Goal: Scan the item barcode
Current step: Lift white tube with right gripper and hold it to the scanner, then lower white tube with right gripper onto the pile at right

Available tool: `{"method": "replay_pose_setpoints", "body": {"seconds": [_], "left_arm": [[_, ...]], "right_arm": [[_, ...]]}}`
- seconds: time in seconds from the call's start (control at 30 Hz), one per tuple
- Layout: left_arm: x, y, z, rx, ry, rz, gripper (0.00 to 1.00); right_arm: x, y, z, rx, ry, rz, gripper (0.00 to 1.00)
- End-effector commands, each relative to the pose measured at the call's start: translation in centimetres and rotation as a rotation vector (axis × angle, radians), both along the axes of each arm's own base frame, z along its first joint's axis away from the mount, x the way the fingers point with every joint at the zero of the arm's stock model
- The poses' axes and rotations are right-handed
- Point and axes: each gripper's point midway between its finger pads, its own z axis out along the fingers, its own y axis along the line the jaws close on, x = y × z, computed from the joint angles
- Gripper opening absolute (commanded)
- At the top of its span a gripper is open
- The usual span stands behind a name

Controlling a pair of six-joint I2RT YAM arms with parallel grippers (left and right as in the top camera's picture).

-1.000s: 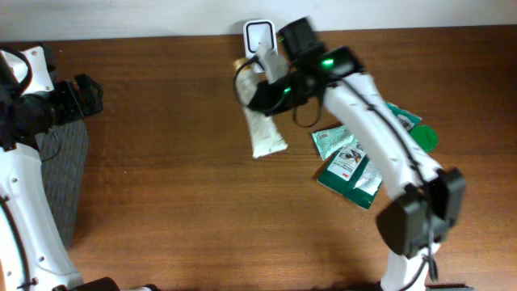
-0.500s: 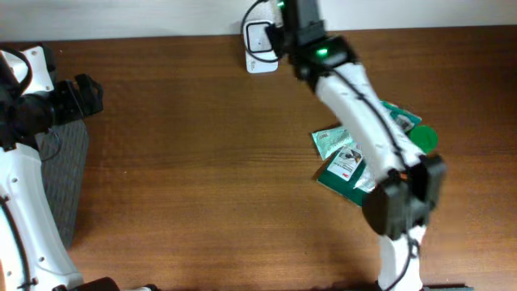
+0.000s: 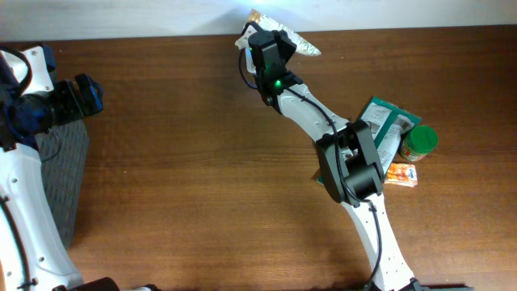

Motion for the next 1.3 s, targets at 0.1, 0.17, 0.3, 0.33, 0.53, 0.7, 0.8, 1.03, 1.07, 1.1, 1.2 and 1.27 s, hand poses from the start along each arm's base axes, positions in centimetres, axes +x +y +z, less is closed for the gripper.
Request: {"method": "replay_pose_setpoints", "body": {"seconds": [0.1,0.17,0.3,0.33,0.53,0.7,0.8,1.03,1.07,1.1,1.2,1.27], "left_arm": [[-0.1,-0.2,0.9,0.012,-0.026,-0.017,0.99],[-0.1,-0.2,0.9,0.012,-0.026,-0.017,0.99],[-0.1,-0.2,0.9,0.012,-0.026,-0.017,0.99],[-0.1,-0.2,0.9,0.012,-0.026,-0.017,0.99],[-0.1,-0.2,0.9,0.012,-0.026,-0.017,0.99],[-0.1,-0.2,0.9,0.012,-0.026,-0.017,0.99],[-0.1,-0.2,0.9,0.012,-0.026,-0.017,0.99],[-0.1,-0.2,0.9,0.012,-0.026,-0.017,0.99],[-0.1,-0.2,0.9,0.012,-0.026,-0.017,0.99],[-0.1,-0.2,0.9,0.012,-0.026,-0.017,0.99],[-0.1,-0.2,0.9,0.012,-0.026,-0.017,0.99],[-0.1,-0.2,0.9,0.012,-0.026,-0.017,0.99]], "right_arm": [[-2.1,-1.0,10.5,0.232,-0.104,-0.088,0.04],[-4.5,-1.0,14.6,0.385,-0.079,-0.071,0.04],[-12.7,-2.0,20.9,0.831,0.095,-0.105,0.04],[-14.3,-2.9,21.4,0.871,0.130,-0.137,0.04],[-24.4,-14.1,13.4,1.033,0.558,-0.725,0.04],[-27.1,-19.0,1.3,1.139,0.829,-0.994,0.04],[-28.9,-19.4,-4.5,1.135,0.876,-1.041,0.04],[-27.8,-20.4,-4.9,1.127,0.801,-1.009,0.48],[-27.4,-20.6,-3.6,1.136,0.777,-0.991,0.49],[-27.1,-20.6,-1.2,1.142,0.745,-0.943,0.50],[-28.2,-18.9,4.7,1.146,0.721,-0.800,0.51],[-29.6,-17.0,8.4,1.144,0.684,-0.688,0.51]]}}
